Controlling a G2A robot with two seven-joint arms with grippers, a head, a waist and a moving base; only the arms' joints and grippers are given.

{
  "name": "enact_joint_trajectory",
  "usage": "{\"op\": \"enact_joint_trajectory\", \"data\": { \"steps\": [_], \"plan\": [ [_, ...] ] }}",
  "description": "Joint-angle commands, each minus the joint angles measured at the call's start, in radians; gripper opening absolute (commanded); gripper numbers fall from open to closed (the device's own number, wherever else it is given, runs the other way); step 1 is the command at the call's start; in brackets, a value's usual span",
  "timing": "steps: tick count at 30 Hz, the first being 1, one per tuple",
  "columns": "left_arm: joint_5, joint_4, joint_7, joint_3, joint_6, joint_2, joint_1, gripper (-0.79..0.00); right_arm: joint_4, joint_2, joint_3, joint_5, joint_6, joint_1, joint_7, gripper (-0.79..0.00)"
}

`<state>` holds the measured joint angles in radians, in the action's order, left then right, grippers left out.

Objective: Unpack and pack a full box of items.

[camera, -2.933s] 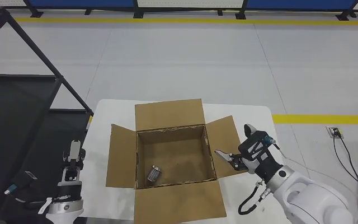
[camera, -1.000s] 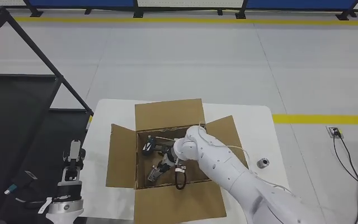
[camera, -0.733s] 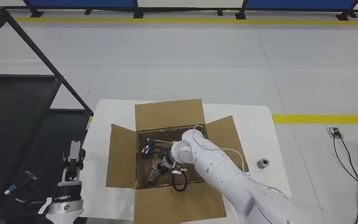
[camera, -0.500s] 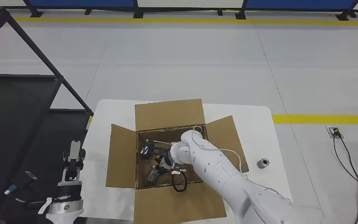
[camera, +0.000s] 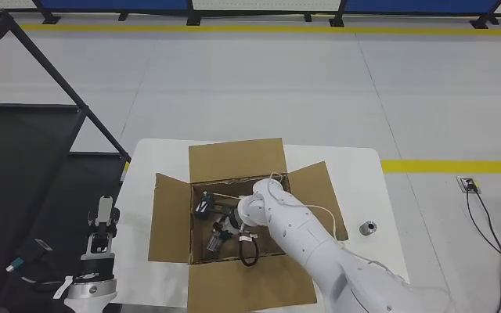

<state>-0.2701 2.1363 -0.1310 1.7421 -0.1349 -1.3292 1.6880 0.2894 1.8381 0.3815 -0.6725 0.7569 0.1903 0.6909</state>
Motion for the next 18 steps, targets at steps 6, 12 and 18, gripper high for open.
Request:
{"op": "enact_joint_trajectory", "data": {
  "steps": [6, 12, 18],
  "plan": [
    [0.0, 0.0, 0.0, 0.0, 0.0, 0.0, 0.0, 0.0, 0.013, -0.01, 0.007, -0.044, -0.027, -0.027, -0.032, -0.785],
    [0.0, 0.0, 0.0, 0.0, 0.0, 0.0, 0.0, 0.0, 0.064, -0.046, 0.017, -0.101, -0.015, -0.038, -0.068, -0.785],
    [0.0, 0.0, 0.0, 0.0, 0.0, 0.0, 0.0, 0.0, 0.246, -0.112, 0.041, -0.185, -0.094, -0.007, -0.07, -0.785]
  ]
}}
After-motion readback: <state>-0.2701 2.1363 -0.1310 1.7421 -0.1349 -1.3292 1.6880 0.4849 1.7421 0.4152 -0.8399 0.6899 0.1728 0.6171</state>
